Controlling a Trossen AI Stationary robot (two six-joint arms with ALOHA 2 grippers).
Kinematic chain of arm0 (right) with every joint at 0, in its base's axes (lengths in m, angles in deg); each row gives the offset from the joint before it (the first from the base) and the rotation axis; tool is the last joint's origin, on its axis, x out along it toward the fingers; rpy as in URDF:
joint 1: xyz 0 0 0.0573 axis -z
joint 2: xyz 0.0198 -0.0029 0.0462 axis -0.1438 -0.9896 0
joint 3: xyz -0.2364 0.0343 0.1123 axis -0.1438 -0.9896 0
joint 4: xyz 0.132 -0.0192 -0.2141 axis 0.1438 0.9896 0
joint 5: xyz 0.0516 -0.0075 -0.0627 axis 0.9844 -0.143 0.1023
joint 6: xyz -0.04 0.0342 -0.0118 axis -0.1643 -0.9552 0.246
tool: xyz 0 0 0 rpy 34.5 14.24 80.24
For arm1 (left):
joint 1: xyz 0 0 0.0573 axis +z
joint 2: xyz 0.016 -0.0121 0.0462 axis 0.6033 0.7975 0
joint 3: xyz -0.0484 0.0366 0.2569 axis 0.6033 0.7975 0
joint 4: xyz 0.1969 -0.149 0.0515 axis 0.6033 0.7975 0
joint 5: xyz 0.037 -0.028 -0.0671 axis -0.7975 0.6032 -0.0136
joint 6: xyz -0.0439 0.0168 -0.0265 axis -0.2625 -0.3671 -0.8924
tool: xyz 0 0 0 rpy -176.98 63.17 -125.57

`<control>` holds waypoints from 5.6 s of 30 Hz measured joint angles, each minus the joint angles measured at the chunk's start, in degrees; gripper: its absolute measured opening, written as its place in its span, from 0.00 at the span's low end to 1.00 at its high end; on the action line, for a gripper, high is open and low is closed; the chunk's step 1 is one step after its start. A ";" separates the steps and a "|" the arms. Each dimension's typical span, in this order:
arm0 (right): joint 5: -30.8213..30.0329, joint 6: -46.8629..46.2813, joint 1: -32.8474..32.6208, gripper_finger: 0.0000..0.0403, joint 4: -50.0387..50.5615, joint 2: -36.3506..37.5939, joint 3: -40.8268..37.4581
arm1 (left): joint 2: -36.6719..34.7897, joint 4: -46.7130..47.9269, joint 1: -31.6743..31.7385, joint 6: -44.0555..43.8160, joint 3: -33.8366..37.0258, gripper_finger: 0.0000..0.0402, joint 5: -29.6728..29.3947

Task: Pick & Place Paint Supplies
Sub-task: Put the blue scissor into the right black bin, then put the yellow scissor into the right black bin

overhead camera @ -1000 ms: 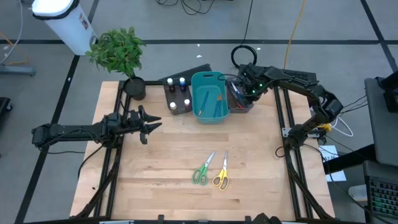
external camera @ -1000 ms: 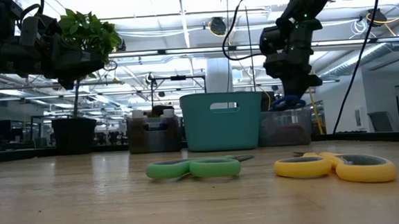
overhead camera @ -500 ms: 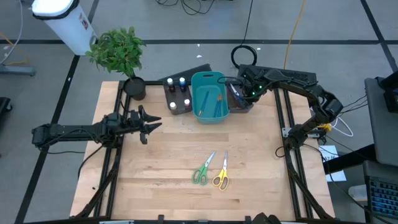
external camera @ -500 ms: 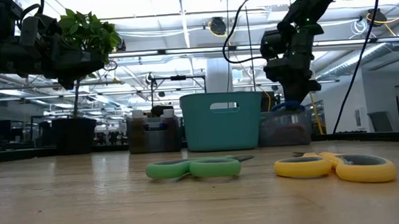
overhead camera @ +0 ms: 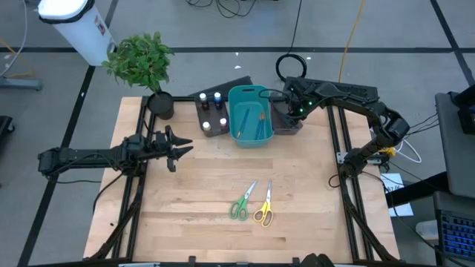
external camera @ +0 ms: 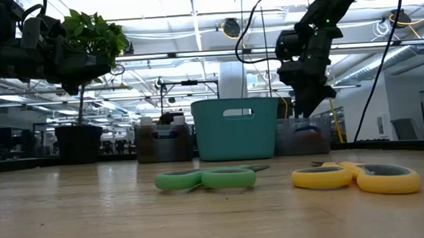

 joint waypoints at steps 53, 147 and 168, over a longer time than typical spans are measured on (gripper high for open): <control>-16.92 -0.26 -78.55 0.53 -58.66 -3.64 -10.16 | -0.02 0.02 -0.01 0.00 0.00 0.33 0.00; -27.08 -25.09 -80.76 0.28 -28.75 -7.48 -5.73 | -0.02 0.00 -0.01 0.02 0.00 0.33 0.00; -27.10 -25.11 -80.76 0.28 -28.73 -7.48 -5.73 | -0.01 0.01 -0.01 0.06 0.00 0.33 0.00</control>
